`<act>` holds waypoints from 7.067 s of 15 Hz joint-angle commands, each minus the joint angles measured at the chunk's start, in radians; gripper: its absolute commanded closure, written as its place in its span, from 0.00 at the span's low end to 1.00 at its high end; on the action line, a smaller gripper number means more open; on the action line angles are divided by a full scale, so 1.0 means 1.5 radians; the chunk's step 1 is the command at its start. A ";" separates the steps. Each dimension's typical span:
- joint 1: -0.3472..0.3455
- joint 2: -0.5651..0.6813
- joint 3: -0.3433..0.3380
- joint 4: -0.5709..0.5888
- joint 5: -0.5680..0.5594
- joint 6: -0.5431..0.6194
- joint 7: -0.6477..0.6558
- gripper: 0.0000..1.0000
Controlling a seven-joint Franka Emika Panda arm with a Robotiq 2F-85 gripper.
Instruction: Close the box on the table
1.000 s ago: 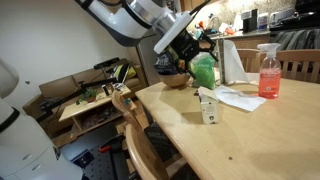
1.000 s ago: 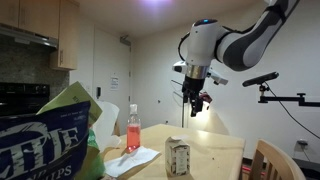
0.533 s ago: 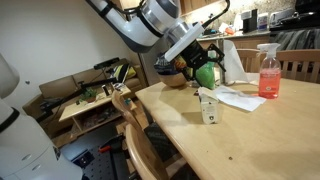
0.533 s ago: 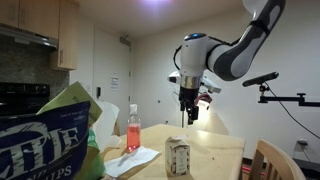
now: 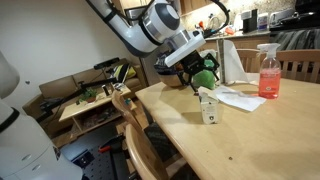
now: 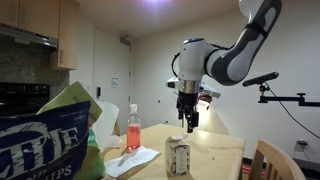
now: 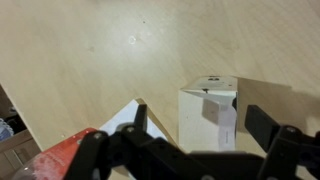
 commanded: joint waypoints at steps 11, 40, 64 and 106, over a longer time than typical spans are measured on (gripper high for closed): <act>0.032 0.044 -0.012 0.041 0.081 -0.006 -0.099 0.00; 0.042 0.091 -0.030 0.071 0.020 0.036 -0.032 0.10; 0.042 0.045 -0.022 0.054 0.008 -0.011 -0.026 0.96; 0.042 0.052 -0.008 0.063 0.003 -0.059 -0.031 0.16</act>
